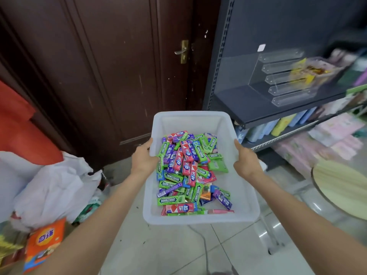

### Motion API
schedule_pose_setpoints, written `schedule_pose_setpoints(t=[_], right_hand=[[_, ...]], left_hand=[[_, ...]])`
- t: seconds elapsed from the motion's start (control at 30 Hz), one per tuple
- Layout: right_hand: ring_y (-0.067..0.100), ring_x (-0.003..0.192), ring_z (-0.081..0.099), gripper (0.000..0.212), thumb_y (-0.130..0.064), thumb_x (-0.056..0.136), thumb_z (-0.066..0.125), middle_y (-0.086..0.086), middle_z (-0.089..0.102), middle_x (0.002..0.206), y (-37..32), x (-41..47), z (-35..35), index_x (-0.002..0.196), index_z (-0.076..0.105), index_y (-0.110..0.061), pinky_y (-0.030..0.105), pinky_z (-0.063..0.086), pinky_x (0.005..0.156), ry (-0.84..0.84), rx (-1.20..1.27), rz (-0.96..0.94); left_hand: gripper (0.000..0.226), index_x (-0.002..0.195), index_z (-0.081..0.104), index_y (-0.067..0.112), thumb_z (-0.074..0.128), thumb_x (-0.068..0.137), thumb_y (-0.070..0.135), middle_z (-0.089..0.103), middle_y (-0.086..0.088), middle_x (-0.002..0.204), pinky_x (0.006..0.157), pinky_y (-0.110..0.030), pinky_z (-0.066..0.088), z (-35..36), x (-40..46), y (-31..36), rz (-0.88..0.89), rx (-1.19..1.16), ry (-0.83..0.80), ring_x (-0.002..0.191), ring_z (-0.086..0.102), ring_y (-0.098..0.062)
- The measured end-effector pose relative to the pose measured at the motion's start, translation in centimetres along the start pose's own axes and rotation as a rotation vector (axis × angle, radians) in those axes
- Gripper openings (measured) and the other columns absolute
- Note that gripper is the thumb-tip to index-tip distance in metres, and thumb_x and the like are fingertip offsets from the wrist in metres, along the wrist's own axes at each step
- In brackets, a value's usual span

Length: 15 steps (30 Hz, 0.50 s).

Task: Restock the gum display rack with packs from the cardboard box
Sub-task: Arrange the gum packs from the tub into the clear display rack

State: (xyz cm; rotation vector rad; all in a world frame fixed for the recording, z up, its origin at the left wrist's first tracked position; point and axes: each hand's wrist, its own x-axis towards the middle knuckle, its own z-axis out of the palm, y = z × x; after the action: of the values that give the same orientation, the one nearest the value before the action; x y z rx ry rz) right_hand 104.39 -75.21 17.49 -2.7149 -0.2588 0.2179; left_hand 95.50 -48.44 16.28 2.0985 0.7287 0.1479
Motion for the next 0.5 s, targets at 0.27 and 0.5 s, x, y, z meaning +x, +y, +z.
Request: schedule_pose_setpoints(t=[0.27, 0.5], right_hand=[[0.039, 0.11, 0.051, 0.077, 0.008, 0.082, 0.042, 0.024, 0.05, 0.123, 8.6, 11.9, -6.5, 0.15, 0.015, -0.015, 0.034, 0.042, 0.077, -0.006, -0.043, -0.03], [0.039, 0.12, 0.041, 0.077, 0.01, 0.082, 0.041, 0.027, 0.051, 0.123, 16.8, 22.8, -12.1, 0.15, 0.013, -0.011, 0.036, 0.041, 0.084, -0.042, -0.089, -0.106]], left_hand=[[0.07, 0.143, 0.037, 0.02, 0.064, 0.081, 0.0, 0.051, -0.006, 0.138, 0.098, -0.041, 0.047, 10.1, 6.6, 9.8, -0.067, -0.111, 0.013, 0.121, 0.052, -0.025], [0.069, 0.143, 0.037, 0.021, 0.063, 0.082, -0.001, 0.052, -0.01, 0.135, 0.093, -0.043, 0.051, 20.0, 11.2, 18.6, -0.137, -0.161, 0.072, 0.118, 0.055, -0.027]])
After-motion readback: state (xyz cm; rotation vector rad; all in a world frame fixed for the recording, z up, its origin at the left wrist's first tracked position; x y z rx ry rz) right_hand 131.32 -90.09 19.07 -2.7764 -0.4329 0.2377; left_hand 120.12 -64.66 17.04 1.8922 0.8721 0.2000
